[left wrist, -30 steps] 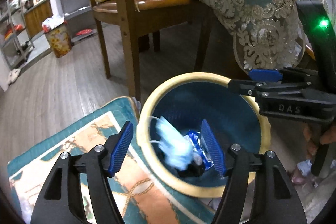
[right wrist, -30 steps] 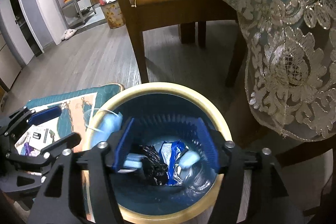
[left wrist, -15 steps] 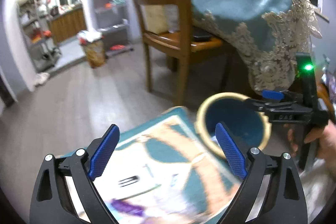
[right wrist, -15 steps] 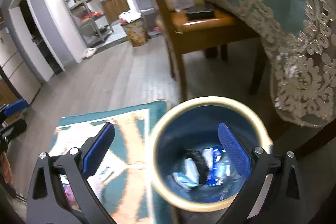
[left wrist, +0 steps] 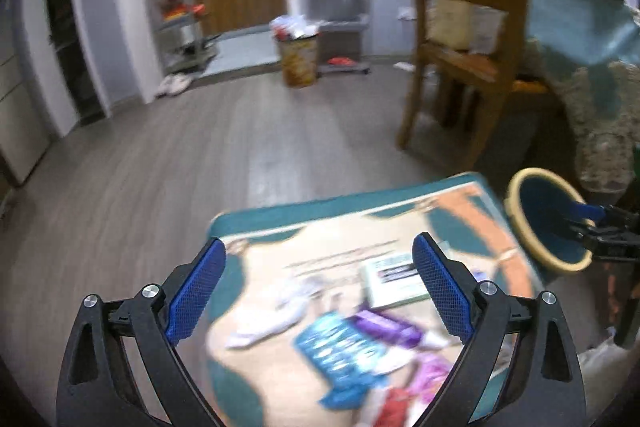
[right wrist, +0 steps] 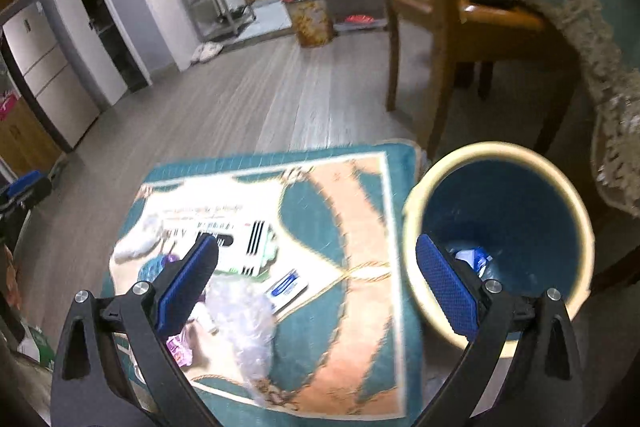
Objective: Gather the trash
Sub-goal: 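Move both open tools back over the cushion, then grasp the clear plastic bag with the right tool while the left tool grasps the white tissue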
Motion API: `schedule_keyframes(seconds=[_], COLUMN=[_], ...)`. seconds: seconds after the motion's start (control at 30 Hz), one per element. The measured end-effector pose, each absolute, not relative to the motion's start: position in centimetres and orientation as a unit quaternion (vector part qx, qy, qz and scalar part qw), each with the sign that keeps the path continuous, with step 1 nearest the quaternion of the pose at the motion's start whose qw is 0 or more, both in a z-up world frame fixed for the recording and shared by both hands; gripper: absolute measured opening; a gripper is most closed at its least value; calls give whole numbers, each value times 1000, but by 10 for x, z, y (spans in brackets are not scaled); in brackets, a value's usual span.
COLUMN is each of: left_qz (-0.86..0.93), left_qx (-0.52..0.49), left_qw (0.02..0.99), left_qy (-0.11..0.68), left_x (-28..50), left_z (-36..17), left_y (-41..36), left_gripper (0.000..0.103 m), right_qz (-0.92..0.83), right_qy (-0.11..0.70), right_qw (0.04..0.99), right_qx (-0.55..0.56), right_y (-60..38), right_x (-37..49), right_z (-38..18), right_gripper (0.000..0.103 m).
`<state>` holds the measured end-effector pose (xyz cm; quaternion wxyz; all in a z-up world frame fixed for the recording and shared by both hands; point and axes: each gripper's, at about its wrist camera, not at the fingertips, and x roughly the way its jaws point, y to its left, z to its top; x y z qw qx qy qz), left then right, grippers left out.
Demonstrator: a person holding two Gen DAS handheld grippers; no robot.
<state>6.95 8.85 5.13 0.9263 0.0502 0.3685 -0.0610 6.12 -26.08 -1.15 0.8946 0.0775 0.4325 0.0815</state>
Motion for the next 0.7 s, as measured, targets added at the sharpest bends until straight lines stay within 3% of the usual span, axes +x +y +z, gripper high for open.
schedule_keyframes(seconds=[0.5,0.7], left_qz=[-14,-26], left_qx=[26,9], left_qw=[890,884], left_qy=[454,466], left_x=[98,108], left_z=[-26,-34], left_y=[177,164], left_gripper=[94,94], right_qz=[118,143], right_qy=[500,530], right_qw=[858,835], right_qx=[-7,-31], right_y=[-188,-172], right_x=[50,53], right_z=[-68,-96], right_gripper=[96,74])
